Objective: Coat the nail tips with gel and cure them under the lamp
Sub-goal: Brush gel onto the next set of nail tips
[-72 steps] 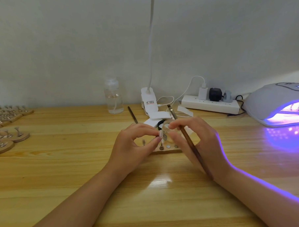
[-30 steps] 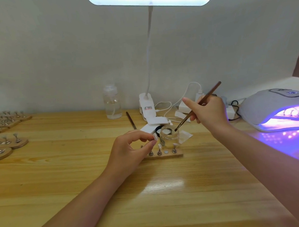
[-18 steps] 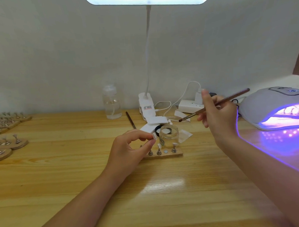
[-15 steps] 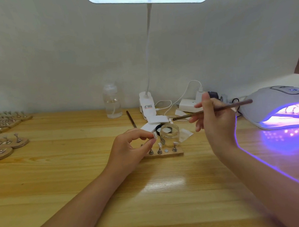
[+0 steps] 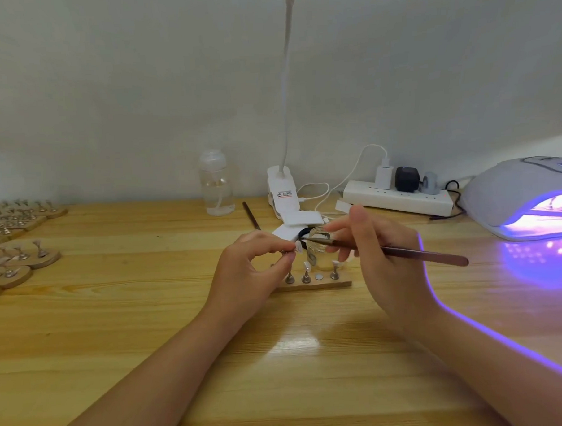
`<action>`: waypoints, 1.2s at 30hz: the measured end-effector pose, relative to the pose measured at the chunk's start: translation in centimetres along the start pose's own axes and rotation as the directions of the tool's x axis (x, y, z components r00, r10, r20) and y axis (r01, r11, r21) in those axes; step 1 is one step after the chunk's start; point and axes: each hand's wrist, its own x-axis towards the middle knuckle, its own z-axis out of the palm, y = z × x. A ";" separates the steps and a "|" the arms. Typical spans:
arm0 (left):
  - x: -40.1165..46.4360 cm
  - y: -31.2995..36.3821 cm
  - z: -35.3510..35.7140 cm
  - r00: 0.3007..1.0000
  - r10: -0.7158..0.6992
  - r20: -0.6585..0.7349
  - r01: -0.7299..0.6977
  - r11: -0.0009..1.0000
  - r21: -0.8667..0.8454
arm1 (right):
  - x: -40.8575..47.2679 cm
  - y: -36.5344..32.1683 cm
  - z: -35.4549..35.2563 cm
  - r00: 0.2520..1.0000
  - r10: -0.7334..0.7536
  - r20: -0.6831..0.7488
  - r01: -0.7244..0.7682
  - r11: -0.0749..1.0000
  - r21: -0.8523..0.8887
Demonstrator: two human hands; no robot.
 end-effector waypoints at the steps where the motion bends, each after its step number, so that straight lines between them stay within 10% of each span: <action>1: 0.0 0.0 0.0 1.000 0.002 -0.003 -0.002 1.000 0.000 | -0.1 0.1 0.1 1.000 -0.020 0.012 0.020 1.000 -0.021; 36: -0.1 0.0 0.1 1.000 -0.018 -0.017 0.018 1.000 0.011 | -0.4 0.3 0.4 1.000 -0.014 0.026 0.015 1.000 -0.027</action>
